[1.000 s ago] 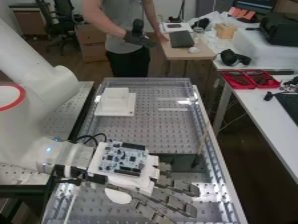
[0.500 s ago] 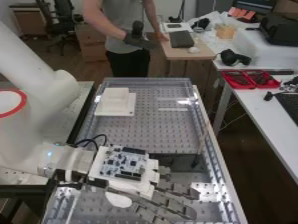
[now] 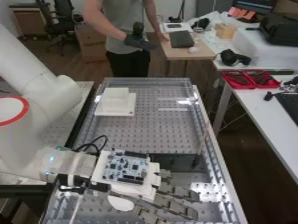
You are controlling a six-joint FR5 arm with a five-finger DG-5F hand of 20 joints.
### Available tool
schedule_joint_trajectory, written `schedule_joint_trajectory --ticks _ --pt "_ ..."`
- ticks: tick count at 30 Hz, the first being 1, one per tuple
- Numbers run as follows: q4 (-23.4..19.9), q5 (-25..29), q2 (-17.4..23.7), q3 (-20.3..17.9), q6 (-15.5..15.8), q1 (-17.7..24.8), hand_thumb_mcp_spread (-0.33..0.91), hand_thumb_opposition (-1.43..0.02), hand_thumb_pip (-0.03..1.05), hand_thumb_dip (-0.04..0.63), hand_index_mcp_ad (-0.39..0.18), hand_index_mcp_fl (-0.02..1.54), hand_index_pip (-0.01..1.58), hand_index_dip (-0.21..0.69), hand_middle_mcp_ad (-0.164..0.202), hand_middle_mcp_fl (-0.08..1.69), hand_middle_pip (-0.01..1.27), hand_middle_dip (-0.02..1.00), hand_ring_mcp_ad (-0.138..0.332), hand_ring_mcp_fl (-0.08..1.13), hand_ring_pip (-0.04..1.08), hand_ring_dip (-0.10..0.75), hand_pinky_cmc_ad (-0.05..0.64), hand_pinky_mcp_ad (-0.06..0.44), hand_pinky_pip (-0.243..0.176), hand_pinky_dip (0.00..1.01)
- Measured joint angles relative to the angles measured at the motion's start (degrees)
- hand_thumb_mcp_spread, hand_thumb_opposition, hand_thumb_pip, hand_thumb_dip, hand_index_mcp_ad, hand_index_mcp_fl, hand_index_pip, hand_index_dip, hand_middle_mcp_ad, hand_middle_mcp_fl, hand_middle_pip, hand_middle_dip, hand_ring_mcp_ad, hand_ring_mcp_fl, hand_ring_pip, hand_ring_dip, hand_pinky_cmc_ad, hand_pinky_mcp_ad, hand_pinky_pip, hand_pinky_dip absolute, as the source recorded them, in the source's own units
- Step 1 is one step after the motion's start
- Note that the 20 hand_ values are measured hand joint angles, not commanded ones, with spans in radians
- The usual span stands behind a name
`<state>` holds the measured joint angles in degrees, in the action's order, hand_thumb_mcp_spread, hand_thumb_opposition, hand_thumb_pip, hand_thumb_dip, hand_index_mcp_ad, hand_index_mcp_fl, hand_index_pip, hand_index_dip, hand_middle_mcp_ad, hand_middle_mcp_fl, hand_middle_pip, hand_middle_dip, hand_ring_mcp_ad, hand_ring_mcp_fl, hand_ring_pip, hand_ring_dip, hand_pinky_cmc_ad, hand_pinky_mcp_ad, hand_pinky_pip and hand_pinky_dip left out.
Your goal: Grab the paper clip and place it in the clear container
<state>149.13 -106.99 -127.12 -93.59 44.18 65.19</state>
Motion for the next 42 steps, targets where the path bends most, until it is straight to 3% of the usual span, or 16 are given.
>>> schedule_joint_trajectory --ticks 14,42 --pt "-0.40 -1.48 0.15 -0.19 0.59 -0.29 0.45 -0.83 0.70 0.269 -0.166 0.12 1.56 0.204 0.031 0.00 0.13 0.17 0.117 0.01 0.09 0.103 0.316 0.265 -0.042 0.20" --pt "-0.64 -1.64 -0.25 0.08 -0.27 -0.41 0.48 -0.88 0.69 0.284 -0.206 0.22 1.55 0.180 0.035 0.00 0.12 0.18 0.115 0.00 0.09 0.110 0.316 0.262 -0.042 0.20"
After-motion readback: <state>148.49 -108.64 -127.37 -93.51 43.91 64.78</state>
